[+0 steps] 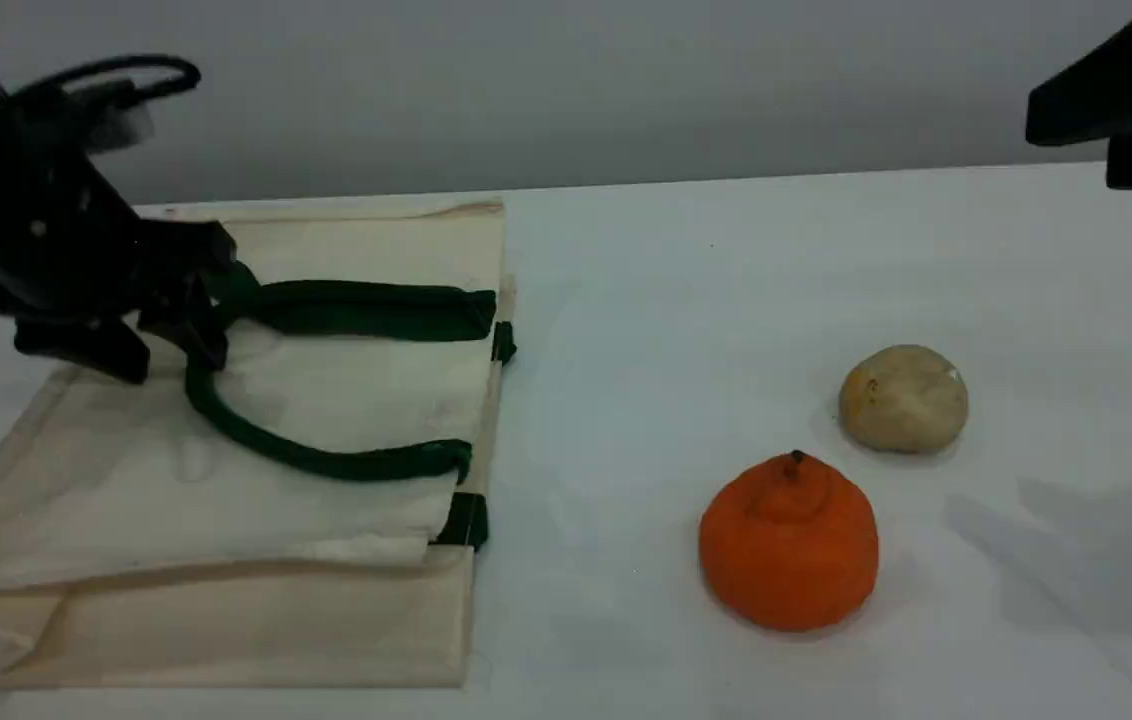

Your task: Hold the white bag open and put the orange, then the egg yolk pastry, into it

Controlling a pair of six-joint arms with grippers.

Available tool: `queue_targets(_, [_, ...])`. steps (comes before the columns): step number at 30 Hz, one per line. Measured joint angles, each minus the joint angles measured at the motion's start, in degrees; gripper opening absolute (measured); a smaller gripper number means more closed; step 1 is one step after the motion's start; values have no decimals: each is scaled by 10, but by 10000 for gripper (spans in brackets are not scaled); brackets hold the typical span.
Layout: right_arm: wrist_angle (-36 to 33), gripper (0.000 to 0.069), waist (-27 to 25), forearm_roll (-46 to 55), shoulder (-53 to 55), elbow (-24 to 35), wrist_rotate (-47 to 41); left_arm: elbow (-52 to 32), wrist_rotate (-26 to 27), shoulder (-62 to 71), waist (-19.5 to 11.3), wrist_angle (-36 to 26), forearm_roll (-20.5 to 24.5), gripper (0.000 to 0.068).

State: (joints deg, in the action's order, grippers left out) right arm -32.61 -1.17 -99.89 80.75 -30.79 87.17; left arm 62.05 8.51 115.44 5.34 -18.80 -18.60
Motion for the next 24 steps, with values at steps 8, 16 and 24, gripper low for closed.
queue_targets(8, [0,409,0,0,0,0,7,2,8,34,0,29,-27,424])
queue_targets(16, [-8,409,1,-1,0,0,12,4,16,51,33,28,-28,372])
queue_targets(24, [-64,409,1,0,0,1,13,5,16,58,40,9,-26,96])
